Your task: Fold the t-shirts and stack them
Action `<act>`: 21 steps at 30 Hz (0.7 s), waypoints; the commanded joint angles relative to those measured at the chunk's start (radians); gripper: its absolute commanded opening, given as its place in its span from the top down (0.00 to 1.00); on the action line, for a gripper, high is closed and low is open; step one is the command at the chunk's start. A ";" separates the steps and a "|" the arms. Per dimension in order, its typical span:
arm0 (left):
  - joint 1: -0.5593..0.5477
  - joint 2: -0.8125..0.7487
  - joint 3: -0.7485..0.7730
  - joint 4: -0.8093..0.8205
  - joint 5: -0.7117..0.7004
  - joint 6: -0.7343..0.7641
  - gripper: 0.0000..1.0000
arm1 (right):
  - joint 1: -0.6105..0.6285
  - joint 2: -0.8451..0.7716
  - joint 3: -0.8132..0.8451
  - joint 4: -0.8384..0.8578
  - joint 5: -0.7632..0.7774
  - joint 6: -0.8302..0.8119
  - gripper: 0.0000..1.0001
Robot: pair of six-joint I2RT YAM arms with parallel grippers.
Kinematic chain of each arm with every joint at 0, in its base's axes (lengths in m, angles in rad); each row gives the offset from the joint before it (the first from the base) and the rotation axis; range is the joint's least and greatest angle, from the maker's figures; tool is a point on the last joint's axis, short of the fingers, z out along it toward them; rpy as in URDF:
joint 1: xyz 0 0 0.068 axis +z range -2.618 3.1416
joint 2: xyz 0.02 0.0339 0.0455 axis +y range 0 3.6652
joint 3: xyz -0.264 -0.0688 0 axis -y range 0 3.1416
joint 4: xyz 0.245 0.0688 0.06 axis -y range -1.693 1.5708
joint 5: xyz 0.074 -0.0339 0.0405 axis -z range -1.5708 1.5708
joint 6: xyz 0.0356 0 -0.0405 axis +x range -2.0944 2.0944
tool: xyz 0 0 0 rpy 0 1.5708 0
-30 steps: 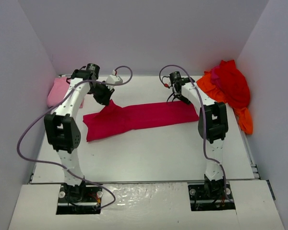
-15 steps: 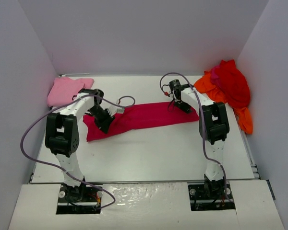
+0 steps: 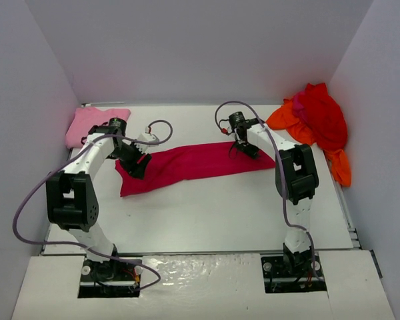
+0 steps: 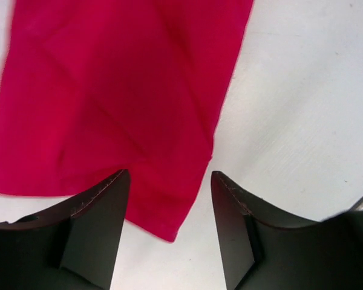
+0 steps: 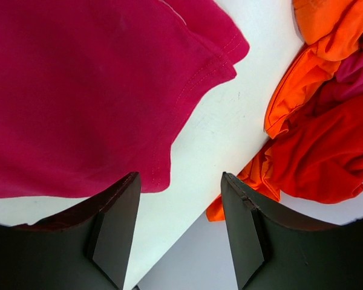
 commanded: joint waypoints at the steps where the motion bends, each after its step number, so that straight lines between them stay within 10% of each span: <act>1: 0.045 -0.094 0.058 0.029 0.054 -0.027 0.46 | 0.025 -0.083 0.028 0.005 -0.009 0.025 0.47; 7: 0.025 -0.078 0.068 -0.084 0.111 0.011 0.53 | 0.057 -0.056 0.027 -0.004 -0.084 -0.003 0.58; 13: 0.008 -0.023 0.047 -0.081 0.133 0.008 1.00 | 0.078 0.050 0.120 -0.021 -0.084 -0.030 0.83; 21: -0.034 0.124 0.079 -0.144 0.123 0.054 1.00 | 0.064 0.159 0.196 -0.046 -0.115 -0.035 0.94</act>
